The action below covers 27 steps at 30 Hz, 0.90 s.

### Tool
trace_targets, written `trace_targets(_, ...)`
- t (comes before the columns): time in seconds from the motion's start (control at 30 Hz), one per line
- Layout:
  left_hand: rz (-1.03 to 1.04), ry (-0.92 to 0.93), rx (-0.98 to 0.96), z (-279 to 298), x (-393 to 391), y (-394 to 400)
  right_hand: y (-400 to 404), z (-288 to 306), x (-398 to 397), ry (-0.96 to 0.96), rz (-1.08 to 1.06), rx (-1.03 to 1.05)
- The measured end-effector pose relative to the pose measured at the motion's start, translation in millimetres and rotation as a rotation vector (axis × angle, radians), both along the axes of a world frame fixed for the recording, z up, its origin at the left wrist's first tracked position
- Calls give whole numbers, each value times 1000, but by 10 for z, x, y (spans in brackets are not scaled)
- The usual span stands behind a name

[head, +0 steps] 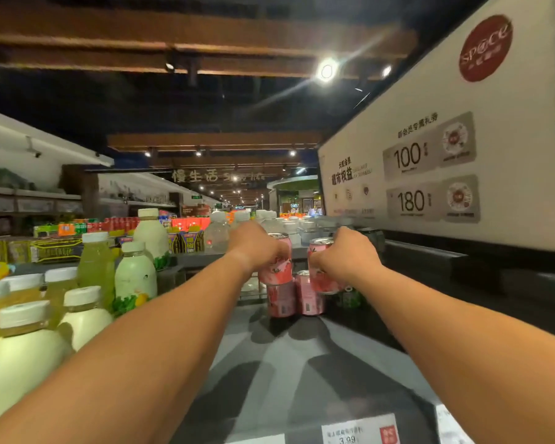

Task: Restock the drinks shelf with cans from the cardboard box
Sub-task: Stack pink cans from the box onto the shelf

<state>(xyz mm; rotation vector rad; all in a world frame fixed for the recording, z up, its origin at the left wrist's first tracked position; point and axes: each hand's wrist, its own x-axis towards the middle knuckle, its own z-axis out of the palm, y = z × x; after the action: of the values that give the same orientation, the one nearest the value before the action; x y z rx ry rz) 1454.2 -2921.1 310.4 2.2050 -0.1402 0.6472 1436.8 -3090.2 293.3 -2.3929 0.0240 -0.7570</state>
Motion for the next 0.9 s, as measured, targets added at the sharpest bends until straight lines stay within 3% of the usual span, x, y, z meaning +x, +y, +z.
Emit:
trace_targets(0.37, 49, 12, -96, -97, 823, -69, 110, 76, 885, -54, 93, 24)
trace_targets(0.9, -66, 51, -238, -189, 990, -58, 138, -33, 1250, -13, 59, -19)
